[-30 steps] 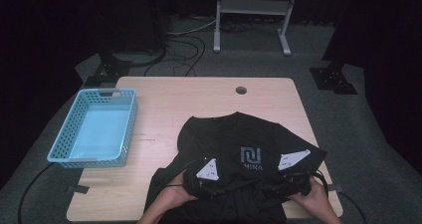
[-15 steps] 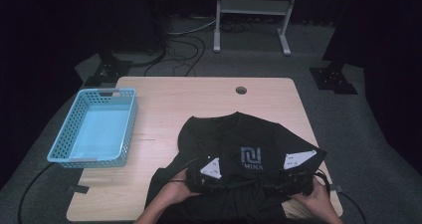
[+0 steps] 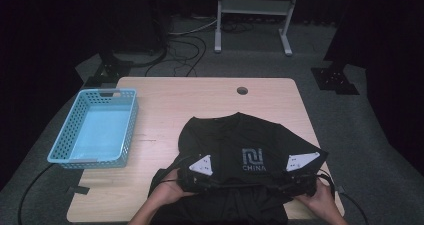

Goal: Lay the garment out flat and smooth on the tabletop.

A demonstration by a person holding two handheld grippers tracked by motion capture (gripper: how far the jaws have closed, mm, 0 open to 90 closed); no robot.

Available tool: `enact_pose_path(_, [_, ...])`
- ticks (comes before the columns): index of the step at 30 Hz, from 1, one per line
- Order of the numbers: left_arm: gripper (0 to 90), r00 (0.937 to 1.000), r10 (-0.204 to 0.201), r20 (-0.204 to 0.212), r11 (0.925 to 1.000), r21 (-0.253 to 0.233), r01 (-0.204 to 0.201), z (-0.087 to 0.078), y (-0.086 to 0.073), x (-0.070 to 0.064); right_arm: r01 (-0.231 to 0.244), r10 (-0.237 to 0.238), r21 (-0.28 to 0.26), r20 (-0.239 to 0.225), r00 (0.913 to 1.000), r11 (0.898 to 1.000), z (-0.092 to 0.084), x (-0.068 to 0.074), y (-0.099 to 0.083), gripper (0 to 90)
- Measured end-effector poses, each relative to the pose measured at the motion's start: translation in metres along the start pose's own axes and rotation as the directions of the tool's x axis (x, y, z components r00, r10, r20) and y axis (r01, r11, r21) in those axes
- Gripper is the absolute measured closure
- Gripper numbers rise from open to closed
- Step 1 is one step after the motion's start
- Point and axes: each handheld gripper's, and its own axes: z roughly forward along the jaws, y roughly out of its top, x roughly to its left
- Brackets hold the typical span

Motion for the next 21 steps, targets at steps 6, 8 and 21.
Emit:
enact_pose_path(6, [82.1,0.9998,-0.019,0.008,0.9995,-0.023,0.019,-0.006,-0.003,0.000,-0.002,0.002,-0.001,0.008,1.0000,1.000,-0.002,0.000,-0.002,43.1])
enact_pose_path(8, [82.1,0.9996,-0.027,0.012,0.9991,-0.031,0.027,-0.008,-0.004,0.000,-0.001,0.001,0.003,0.012,0.9999,1.000,-0.002,0.000,-0.002,43.2])
enact_pose_path(21, [82.4,0.9991,-0.038,-0.020,0.9987,-0.035,0.037,-0.025,-0.010,0.006,0.006,-0.007,0.022,0.023,0.9997,1.000,-0.002,0.000,0.000,43.5])
